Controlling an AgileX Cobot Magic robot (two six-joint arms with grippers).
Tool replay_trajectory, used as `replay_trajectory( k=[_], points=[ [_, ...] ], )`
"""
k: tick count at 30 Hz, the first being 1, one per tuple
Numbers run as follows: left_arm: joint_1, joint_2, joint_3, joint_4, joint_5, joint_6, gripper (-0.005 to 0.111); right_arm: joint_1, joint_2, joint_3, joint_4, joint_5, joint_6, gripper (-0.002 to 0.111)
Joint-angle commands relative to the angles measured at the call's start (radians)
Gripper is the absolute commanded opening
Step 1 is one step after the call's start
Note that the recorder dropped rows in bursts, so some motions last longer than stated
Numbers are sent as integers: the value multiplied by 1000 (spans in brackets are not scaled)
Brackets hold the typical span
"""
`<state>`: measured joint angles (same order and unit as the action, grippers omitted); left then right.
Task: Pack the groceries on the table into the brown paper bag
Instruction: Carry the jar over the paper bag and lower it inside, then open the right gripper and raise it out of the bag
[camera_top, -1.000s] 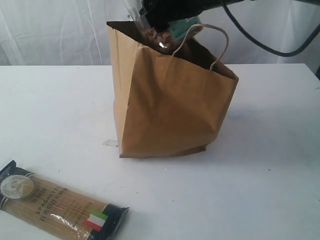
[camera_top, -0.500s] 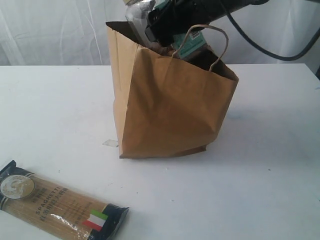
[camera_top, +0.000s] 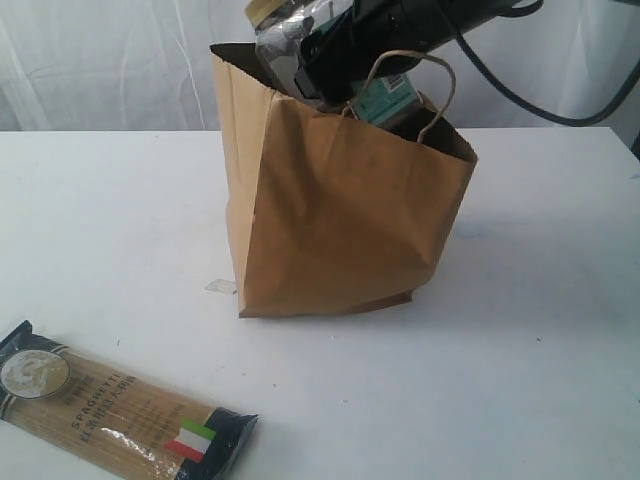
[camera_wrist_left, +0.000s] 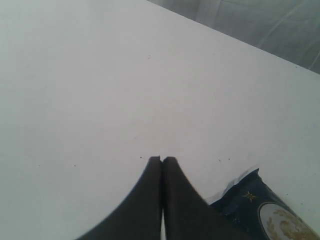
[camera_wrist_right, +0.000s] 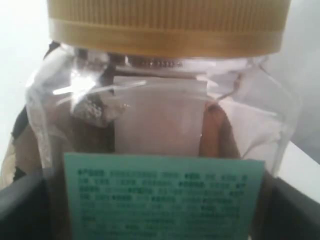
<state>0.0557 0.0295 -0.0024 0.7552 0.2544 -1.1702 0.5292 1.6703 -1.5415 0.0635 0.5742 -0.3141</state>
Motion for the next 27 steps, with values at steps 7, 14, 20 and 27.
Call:
replay_trajectory(
  k=[7,14,20,27],
  points=[
    [1,-5,2,7,0,0,0,-9,-3,-6,36,15,12,71],
    [1,-5,2,7,0,0,0,-9,-3,-6,34,50,12,88],
    [1,-5,2,7,0,0,0,-9,-3,-6,35,60,12,88],
    [1,-5,2,7,0,0,0,-9,-73,-35,34,-61,12,87]
  ],
)
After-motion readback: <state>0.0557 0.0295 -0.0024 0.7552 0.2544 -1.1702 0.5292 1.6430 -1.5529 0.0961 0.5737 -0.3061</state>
